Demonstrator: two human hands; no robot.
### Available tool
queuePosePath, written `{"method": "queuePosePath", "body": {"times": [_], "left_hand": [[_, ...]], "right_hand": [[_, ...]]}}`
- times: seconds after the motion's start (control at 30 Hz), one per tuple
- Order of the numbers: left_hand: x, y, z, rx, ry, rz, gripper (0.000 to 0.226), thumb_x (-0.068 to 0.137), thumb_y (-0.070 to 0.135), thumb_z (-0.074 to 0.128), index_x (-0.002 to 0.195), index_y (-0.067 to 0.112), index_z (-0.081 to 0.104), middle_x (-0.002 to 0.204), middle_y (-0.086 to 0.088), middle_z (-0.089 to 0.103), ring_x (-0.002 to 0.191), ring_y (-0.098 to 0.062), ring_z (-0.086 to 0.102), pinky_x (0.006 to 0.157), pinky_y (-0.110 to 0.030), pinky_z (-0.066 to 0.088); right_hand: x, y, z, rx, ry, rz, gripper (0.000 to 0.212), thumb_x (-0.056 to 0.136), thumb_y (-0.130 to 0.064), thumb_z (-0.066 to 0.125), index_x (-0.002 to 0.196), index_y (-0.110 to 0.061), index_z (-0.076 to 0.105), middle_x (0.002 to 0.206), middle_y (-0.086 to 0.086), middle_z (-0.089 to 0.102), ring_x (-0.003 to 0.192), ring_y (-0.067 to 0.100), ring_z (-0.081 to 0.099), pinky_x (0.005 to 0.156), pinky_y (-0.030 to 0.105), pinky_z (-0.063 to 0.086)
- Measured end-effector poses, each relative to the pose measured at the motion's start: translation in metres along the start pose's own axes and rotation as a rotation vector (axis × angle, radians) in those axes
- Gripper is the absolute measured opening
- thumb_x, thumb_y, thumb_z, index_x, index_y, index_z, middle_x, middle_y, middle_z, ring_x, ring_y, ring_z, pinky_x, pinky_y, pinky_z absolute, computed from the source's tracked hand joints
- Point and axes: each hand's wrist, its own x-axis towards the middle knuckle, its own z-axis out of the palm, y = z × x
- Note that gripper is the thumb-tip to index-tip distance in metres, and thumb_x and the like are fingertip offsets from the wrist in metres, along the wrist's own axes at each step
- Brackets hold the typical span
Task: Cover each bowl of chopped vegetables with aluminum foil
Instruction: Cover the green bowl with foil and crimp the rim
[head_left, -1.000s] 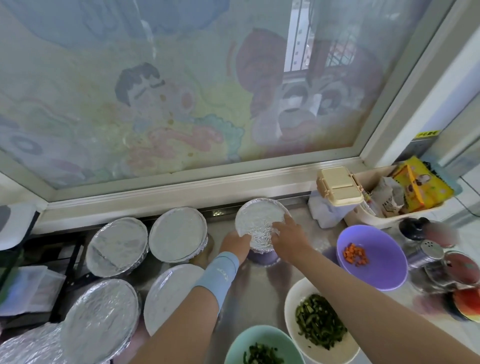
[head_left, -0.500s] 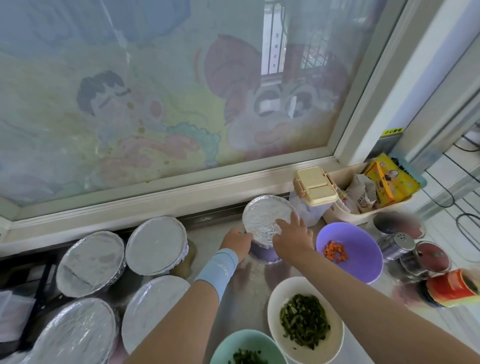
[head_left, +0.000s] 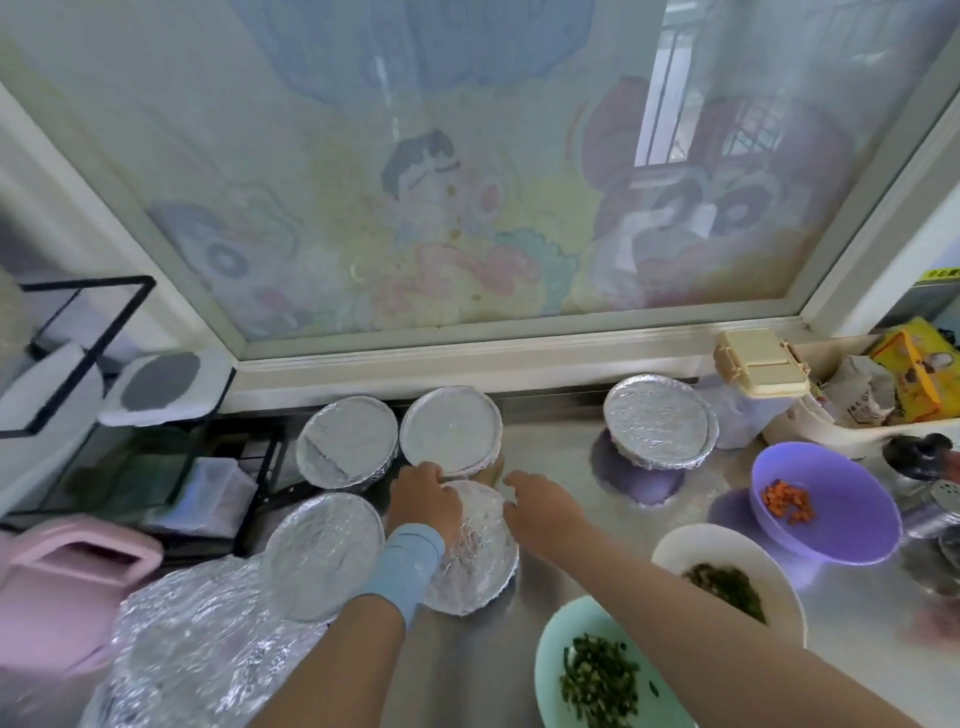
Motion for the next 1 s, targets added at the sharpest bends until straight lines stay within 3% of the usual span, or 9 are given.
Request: {"method": "queuePosePath", "body": {"times": [0.2, 0.27, 0.33, 0.43, 0.57, 0.7, 0.8, 0.9, 1.0], "left_hand": [[0.001, -0.037, 0.001, 0.083, -0.246, -0.073, 0.055, 0.094, 0.027, 0.044, 0.148, 0.018, 0.034, 0.148, -0.009, 0.04, 0.131, -0.031, 0.046, 0.105, -0.042, 0.043], [0.002, -0.036, 0.001, 0.085, -0.257, -0.079, 0.056, 0.095, 0.027, 0.043, 0.149, 0.018, 0.031, 0.15, -0.008, 0.037, 0.132, -0.031, 0.044, 0.104, -0.041, 0.042], [0.005, -0.03, 0.004, 0.099, -0.276, -0.062, 0.055, 0.095, 0.028, 0.043, 0.148, 0.02, 0.032, 0.15, -0.006, 0.038, 0.132, -0.031, 0.045, 0.104, -0.042, 0.043], [0.012, -0.016, 0.006, 0.087, -0.301, -0.034, 0.042, 0.095, 0.03, 0.043, 0.136, 0.02, 0.046, 0.132, -0.007, 0.055, 0.115, -0.03, 0.057, 0.098, -0.043, 0.049], [0.012, 0.008, 0.016, -0.049, -0.365, -0.048, 0.033, 0.097, 0.027, 0.043, 0.126, 0.015, 0.052, 0.125, -0.009, 0.06, 0.097, -0.026, 0.058, 0.082, -0.034, 0.048], [0.006, 0.025, 0.031, -0.267, -0.429, -0.072, 0.049, 0.094, 0.025, 0.046, 0.141, 0.012, 0.046, 0.142, -0.011, 0.05, 0.123, -0.03, 0.052, 0.103, -0.039, 0.043], [0.001, 0.031, 0.039, -0.357, -0.446, -0.099, 0.056, 0.096, 0.025, 0.047, 0.15, 0.016, 0.036, 0.152, -0.006, 0.04, 0.133, -0.029, 0.044, 0.109, -0.038, 0.038], [-0.005, 0.033, 0.044, -0.545, -0.462, -0.26, 0.059, 0.095, 0.021, 0.047, 0.152, 0.021, 0.029, 0.149, -0.006, 0.04, 0.127, -0.035, 0.048, 0.1, -0.048, 0.049], [-0.008, 0.033, 0.046, -0.68, -0.51, -0.378, 0.05, 0.097, 0.018, 0.046, 0.146, 0.017, 0.036, 0.126, -0.009, 0.049, 0.108, -0.031, 0.054, 0.086, -0.047, 0.056]], "right_hand": [[-0.003, -0.002, 0.022, 0.048, -0.025, 0.186, 0.047, 0.094, -0.021, 0.045, 0.14, -0.017, 0.043, 0.136, 0.008, 0.055, 0.124, 0.027, 0.052, 0.1, 0.032, 0.041], [-0.006, 0.001, 0.021, 0.066, -0.015, 0.239, 0.038, 0.091, -0.024, 0.045, 0.126, -0.017, 0.054, 0.126, 0.009, 0.061, 0.115, 0.028, 0.057, 0.091, 0.031, 0.044], [-0.006, 0.007, 0.021, 0.063, -0.006, 0.263, 0.025, 0.085, -0.024, 0.045, 0.1, -0.017, 0.063, 0.109, 0.007, 0.067, 0.1, 0.027, 0.062, 0.077, 0.028, 0.044], [-0.005, 0.02, 0.015, 0.09, 0.006, 0.306, 0.021, 0.08, -0.019, 0.044, 0.087, -0.015, 0.064, 0.099, 0.007, 0.069, 0.09, 0.026, 0.063, 0.072, 0.026, 0.043], [-0.01, 0.039, -0.004, 0.146, 0.038, 0.355, 0.026, 0.091, -0.015, 0.043, 0.103, -0.008, 0.065, 0.105, 0.014, 0.068, 0.099, 0.032, 0.064, 0.078, 0.03, 0.048], [-0.012, 0.062, -0.026, 0.283, 0.145, 0.43, 0.031, 0.093, -0.016, 0.042, 0.113, -0.003, 0.063, 0.112, 0.019, 0.065, 0.104, 0.035, 0.062, 0.086, 0.039, 0.05], [-0.013, 0.074, -0.038, 0.359, 0.22, 0.495, 0.037, 0.094, -0.019, 0.049, 0.127, -0.007, 0.055, 0.126, 0.013, 0.061, 0.118, 0.032, 0.056, 0.096, 0.035, 0.042], [-0.023, 0.079, -0.042, 0.355, 0.205, 0.582, 0.035, 0.094, -0.022, 0.048, 0.123, -0.005, 0.059, 0.126, 0.015, 0.062, 0.116, 0.033, 0.059, 0.092, 0.033, 0.046], [-0.031, 0.074, -0.034, 0.604, 0.001, 0.656, 0.035, 0.096, -0.016, 0.043, 0.125, -0.001, 0.056, 0.118, 0.02, 0.062, 0.103, 0.035, 0.064, 0.075, 0.039, 0.057]]}}
